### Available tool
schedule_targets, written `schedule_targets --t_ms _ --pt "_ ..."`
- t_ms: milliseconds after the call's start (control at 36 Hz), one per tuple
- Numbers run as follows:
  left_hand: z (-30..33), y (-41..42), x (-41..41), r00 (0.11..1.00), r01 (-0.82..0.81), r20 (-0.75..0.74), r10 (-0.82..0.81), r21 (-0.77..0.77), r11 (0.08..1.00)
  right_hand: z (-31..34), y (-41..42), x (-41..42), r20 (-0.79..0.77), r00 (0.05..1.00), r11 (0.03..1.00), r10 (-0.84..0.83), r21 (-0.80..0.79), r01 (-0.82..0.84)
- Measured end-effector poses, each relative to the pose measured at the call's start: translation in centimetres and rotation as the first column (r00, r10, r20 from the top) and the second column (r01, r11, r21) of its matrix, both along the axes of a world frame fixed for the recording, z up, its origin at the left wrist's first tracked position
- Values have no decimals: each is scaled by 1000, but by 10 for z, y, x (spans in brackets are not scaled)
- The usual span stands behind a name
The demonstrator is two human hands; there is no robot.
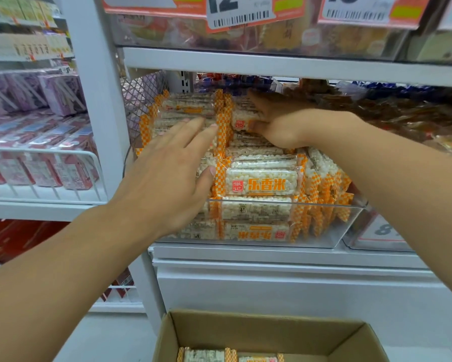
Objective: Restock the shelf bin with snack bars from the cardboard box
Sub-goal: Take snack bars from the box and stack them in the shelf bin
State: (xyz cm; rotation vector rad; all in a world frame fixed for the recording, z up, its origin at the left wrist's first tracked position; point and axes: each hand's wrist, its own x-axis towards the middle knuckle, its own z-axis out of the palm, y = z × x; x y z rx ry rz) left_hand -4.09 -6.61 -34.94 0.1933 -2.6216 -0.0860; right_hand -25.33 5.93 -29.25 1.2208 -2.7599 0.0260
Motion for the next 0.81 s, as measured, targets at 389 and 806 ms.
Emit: schedule_targets --t_ms 389,806 --pt "-3 2 9 998 48 -47 -49 -12 999 -1 34 24 -23 1000 987 19 -161 -22" --pt "-157 74 77 299 216 948 -107 42 976 -295 117 186 585 811 947 5 -263 184"
